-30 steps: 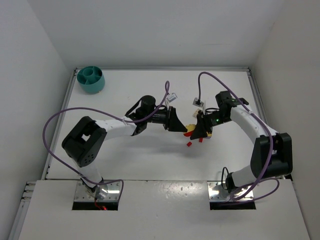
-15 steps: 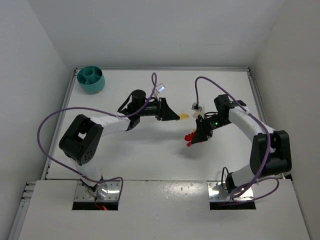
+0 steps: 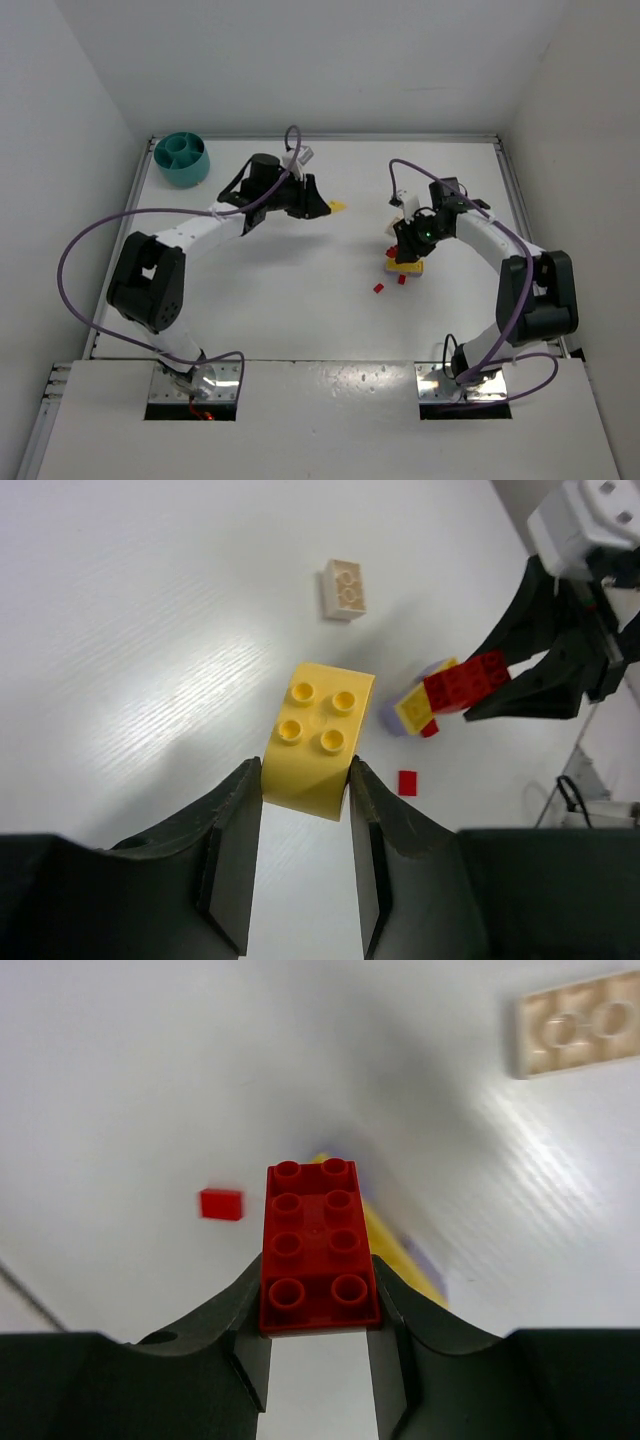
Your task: Sort the legos into containers by color
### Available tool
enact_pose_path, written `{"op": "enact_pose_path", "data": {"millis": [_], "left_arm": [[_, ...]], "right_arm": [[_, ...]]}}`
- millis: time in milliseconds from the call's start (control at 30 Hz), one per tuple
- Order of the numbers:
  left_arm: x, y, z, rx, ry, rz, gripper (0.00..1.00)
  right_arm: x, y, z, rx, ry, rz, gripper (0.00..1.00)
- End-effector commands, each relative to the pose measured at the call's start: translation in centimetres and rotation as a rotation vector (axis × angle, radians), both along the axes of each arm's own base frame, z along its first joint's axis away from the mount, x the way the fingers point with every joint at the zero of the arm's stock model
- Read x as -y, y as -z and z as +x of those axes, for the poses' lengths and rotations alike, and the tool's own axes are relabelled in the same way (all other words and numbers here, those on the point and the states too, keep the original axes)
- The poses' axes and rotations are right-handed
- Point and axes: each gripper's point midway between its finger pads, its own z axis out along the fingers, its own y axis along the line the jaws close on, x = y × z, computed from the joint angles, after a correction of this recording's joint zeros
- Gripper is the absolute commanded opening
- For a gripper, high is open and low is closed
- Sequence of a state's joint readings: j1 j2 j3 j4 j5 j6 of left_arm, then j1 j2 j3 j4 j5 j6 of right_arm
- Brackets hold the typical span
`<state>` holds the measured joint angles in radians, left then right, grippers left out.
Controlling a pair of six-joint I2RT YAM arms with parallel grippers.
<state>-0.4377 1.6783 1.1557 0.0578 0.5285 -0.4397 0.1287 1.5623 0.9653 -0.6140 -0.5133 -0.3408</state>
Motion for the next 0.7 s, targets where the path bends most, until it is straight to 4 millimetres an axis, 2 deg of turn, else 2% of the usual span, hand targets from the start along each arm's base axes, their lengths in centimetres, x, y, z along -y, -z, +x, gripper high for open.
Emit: {"op": "enact_pose_path", "data": {"millis": [0,100,133,233,267,300,367,400,433,467,567,600,667], "left_arm": [[-2.4,2.6,-0.6,-0.015,-0.012,0.178,0.0],[-0.8,3.8,-1.5,-0.003,0.032,0.219,0.0],[-0.2,5.0,-1.9,-0.024,0.044,0.237,0.0],[2.9,5.5,-2.9,-0.026,0.122,0.231,0.0],[3.7,6.7,-3.1,-0.049,0.148,0.237,0.0],[5.2,6.3,-3.3,-0.042,0.168,0.227,0.0],[6.6,6.7,-3.0,-0.037,0.188,0.226,0.0],[7.3,8.2,-3.1,-0.071,0.201,0.231,0.0],[8.4,7.6,-2.8,-0.066,0.213,0.211,0.01],[8.7,8.0,-2.5,-0.07,0.213,0.214,0.01],[10.2,9.4,-2.4,-0.117,0.241,0.195,0.12],[10.3,9.9,-2.7,-0.13,0.254,0.193,0.21],[11.2,9.1,-2.9,-0.14,0.278,0.141,0.29]], "right_arm": [[2.0,-0.9,4.8,0.144,0.126,-0.106,0.0],[2.2,-0.7,5.1,0.144,0.142,-0.117,0.0],[2.2,-0.7,5.1,0.144,0.142,-0.117,0.0],[2.3,-1.0,4.7,0.147,0.142,-0.116,0.0],[2.3,-0.9,4.3,0.132,0.141,-0.119,0.0],[2.2,-1.3,4.1,0.135,0.137,-0.109,0.0],[2.0,-2.2,3.8,0.149,0.134,-0.098,0.0],[1.7,-2.6,3.3,0.14,0.125,-0.08,0.0],[1.6,-3.0,3.1,0.145,0.121,-0.07,0.0],[1.7,-3.4,2.7,0.152,0.121,-0.069,0.0],[1.0,-4.3,1.6,0.139,0.101,-0.028,0.0],[0.6,-5.0,1.5,0.155,0.091,-0.004,0.0],[0.1,-5.1,0.8,0.144,0.065,0.026,0.0]]}}
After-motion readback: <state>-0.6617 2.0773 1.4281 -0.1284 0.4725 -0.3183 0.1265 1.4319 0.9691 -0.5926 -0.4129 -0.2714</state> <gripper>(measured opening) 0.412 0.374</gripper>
